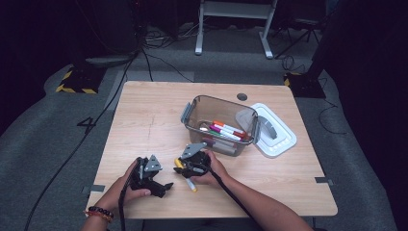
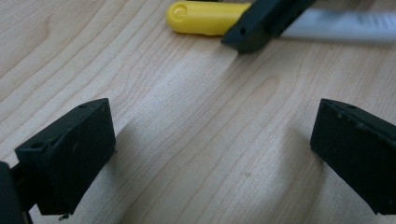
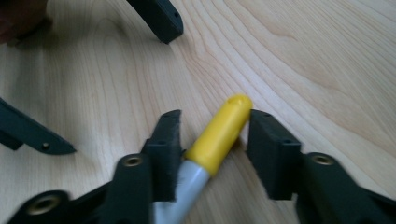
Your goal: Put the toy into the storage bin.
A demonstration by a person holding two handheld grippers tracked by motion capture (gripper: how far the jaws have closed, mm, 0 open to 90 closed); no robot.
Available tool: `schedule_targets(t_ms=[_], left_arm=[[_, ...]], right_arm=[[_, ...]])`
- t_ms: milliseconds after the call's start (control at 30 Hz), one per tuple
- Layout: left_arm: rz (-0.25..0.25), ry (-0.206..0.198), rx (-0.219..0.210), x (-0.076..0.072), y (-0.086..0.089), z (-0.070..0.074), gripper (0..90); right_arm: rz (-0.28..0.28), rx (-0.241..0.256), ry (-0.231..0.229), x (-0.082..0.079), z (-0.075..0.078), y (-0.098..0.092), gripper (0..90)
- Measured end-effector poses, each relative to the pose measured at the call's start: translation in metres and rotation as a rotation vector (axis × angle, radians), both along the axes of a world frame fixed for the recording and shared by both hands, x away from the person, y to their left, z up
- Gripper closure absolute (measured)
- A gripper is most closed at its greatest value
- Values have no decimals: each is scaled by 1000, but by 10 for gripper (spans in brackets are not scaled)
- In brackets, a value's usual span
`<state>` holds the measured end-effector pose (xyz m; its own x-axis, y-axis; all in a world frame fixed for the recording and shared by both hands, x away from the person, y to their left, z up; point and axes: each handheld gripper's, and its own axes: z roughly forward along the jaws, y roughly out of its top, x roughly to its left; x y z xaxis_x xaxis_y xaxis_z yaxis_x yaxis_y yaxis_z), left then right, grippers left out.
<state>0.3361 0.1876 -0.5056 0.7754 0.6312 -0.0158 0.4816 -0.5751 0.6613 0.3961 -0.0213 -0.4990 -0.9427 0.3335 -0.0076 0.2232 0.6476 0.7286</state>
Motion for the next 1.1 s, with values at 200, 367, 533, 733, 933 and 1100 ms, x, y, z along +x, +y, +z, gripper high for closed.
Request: schedule_targets(t_ms=[200,367,533,733,933,1100], left_arm=[[0,0,0,0,0,0,3],[0,0,0,0,0,0,3],[0,0,0,0,0,0,3],[0,0,0,0,0,0,3],[14,0,-1,0,-1,0,2],[23,1,-3,1,-2,0,2]], right_arm=[[-5,-18,7,3,3,-20,740],[-18,-15,19,5,3,-50,743],[-16,-22,32,-1,4,-87,743],[-55,-20,33,-13,4,-138,743],[-94,-23,27,-19,5,-177,744],[-128,-19,37,-19,5,-196,745]])
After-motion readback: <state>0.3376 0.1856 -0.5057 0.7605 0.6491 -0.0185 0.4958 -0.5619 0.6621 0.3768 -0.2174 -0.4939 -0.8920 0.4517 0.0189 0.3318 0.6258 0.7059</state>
